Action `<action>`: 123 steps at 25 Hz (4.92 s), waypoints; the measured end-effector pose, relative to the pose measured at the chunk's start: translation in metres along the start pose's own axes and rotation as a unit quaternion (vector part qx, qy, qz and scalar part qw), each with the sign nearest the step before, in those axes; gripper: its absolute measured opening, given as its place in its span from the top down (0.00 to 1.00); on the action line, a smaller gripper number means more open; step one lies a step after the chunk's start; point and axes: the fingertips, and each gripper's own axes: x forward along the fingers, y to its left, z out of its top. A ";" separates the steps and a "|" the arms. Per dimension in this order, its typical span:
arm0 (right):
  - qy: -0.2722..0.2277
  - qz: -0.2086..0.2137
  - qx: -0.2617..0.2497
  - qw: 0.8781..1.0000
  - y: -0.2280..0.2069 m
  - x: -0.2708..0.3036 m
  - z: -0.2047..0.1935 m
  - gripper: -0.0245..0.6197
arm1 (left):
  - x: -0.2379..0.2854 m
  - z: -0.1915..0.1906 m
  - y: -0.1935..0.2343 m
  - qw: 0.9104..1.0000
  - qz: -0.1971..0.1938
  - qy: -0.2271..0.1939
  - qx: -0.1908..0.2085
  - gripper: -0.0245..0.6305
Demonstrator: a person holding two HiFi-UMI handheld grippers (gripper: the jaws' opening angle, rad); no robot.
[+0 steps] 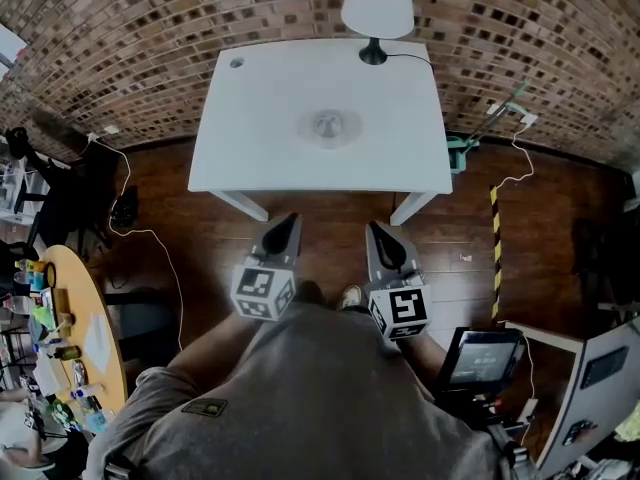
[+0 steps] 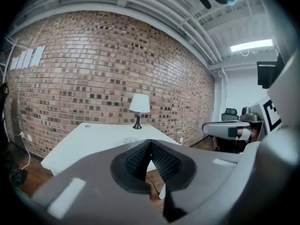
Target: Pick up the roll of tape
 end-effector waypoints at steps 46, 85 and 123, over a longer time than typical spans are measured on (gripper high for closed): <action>0.099 -0.084 -0.004 0.992 -0.102 0.231 -0.012 0.94 | 0.248 -0.026 0.121 0.985 -0.102 0.123 0.068 0.96; 0.130 -0.077 0.037 0.988 -0.176 0.253 -0.027 0.94 | 0.338 -0.116 0.116 0.897 -0.106 0.407 0.134 0.72; 0.054 -0.035 -0.015 0.998 -0.137 0.257 0.034 0.94 | 0.280 0.012 0.135 0.979 -0.075 0.188 -0.028 0.80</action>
